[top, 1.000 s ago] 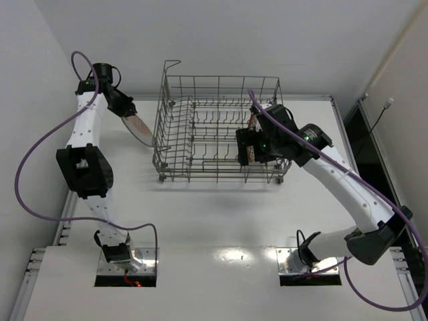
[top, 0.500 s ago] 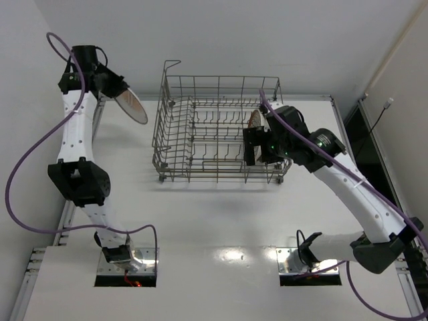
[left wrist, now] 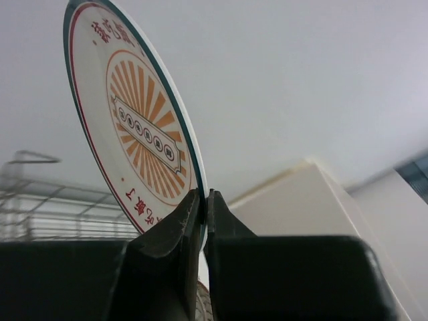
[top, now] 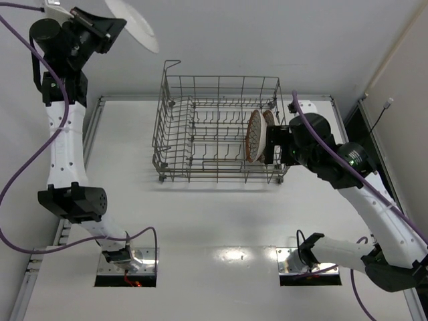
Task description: Load the plates into the dish rack
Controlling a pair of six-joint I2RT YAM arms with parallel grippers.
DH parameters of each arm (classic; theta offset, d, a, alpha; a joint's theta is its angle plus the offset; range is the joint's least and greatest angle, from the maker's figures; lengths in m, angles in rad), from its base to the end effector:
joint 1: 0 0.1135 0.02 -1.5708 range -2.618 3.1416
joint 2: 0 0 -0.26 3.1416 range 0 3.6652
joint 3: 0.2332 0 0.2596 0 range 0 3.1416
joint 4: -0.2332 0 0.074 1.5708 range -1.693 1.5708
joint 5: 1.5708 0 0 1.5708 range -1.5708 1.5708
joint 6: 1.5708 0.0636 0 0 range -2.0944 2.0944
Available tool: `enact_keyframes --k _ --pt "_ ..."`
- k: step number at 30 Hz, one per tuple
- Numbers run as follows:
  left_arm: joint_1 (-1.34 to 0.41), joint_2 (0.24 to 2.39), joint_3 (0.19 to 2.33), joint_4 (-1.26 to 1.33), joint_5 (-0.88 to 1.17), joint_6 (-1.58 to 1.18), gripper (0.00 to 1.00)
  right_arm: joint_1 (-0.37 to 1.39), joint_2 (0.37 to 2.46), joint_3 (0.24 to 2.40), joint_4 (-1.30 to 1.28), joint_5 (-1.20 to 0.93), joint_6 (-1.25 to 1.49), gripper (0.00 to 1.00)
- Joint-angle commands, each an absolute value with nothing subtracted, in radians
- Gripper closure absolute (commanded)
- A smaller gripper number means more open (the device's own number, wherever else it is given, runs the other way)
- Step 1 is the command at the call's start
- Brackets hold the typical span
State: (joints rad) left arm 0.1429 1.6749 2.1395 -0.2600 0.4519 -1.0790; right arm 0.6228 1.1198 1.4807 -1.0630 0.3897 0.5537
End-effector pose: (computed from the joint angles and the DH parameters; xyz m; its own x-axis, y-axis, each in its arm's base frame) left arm 0.3746 0.0258 0.5656 -0.1652 -0.8249 -0.5406 0.3166 0.4747 -0.8212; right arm 0.1954 0.1106 0.4070 -0.6060 0.1636 -0.7784 0.0173 0.9811 0.1928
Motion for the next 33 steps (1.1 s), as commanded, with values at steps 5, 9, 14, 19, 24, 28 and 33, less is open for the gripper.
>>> enact_keyframes --k 5,9,14,19,24,28,33 --pt "-0.011 1.68 2.114 0.1 0.778 -1.164 1.0 0.617 1.1 1.499 -1.089 0.477 0.589 0.0" --pt "-0.121 1.703 2.114 0.043 0.836 -1.108 1.0 0.617 1.091 1.499 -1.089 0.497 0.598 0.0" --pt "-0.282 1.746 2.126 -0.168 0.822 -0.91 1.0 0.617 1.1 1.509 -1.08 0.506 0.598 0.0" --pt "-0.386 1.816 2.126 -0.258 0.782 -0.845 1.0 0.608 1.109 1.531 -1.08 0.563 0.626 0.0" --pt "-0.417 1.867 2.126 -0.258 0.772 -0.845 1.0 0.607 1.088 1.531 -1.08 0.592 0.626 0.0" --pt "-0.417 1.907 2.108 -0.3 0.735 -0.836 1.0 0.607 1.052 1.506 -1.08 0.615 0.635 0.0" --pt "-0.417 1.937 2.085 -0.403 0.644 -0.801 1.0 0.607 1.032 1.496 -1.089 0.638 0.646 0.0"
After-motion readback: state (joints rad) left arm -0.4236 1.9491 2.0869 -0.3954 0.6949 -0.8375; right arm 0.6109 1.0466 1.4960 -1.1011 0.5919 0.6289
